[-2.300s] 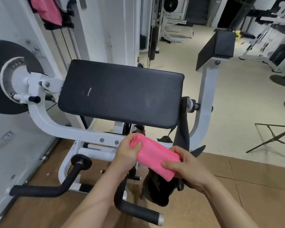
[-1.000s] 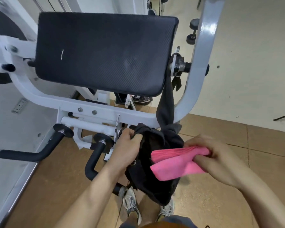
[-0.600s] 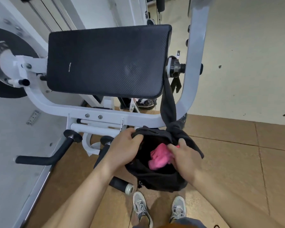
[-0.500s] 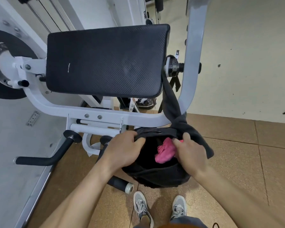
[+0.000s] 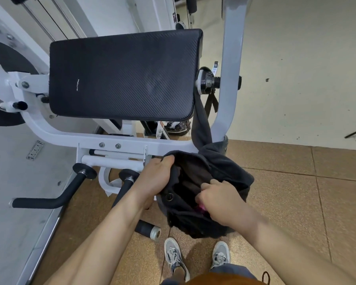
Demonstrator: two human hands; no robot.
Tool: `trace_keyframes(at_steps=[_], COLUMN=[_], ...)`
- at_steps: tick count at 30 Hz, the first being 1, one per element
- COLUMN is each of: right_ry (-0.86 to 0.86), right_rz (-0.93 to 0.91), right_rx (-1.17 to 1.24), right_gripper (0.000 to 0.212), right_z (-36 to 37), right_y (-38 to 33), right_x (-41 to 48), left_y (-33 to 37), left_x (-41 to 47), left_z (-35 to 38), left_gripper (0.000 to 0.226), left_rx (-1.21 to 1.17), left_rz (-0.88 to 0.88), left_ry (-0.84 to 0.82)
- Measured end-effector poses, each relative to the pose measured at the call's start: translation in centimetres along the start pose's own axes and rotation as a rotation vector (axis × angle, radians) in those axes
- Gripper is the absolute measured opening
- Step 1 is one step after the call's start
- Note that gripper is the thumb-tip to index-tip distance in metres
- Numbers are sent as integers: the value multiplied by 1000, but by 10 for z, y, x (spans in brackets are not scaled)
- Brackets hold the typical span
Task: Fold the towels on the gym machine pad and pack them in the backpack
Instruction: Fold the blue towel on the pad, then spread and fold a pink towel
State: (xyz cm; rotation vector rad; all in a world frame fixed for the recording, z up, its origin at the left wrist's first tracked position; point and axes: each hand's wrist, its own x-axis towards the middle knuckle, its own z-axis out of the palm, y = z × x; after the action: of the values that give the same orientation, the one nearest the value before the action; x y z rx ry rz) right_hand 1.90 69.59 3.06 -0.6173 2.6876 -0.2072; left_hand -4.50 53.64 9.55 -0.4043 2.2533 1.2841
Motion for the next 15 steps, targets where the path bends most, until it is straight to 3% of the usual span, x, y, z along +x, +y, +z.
trace_keyframes(at_steps=[1,3,6,9,12,15], right_ry=[17,167,286,242,193,67], right_rz=[-10,-23,174,349,258,120], right_rx=[12,257,552,460,414,139], right_gripper=[26,17,32,36,25,20], right_z=[1,3,5,15,17,20], right_y=[0,-4,-10,-15,-25,-20], right_x=[4,14,27,35,40,33], left_y=[1,1,2,0,-1,-4], left_x=[-1,-2,-1,-1,-2,2], left_z=[2,6,5,3,4,1], left_gripper=[42,41,42,33,40,28], left_rx=[6,6,-70,-160,-218,-327], left_rz=[15,32,-10,-40,-81,-105], left_ry=[-5,-11,20,54,115,170])
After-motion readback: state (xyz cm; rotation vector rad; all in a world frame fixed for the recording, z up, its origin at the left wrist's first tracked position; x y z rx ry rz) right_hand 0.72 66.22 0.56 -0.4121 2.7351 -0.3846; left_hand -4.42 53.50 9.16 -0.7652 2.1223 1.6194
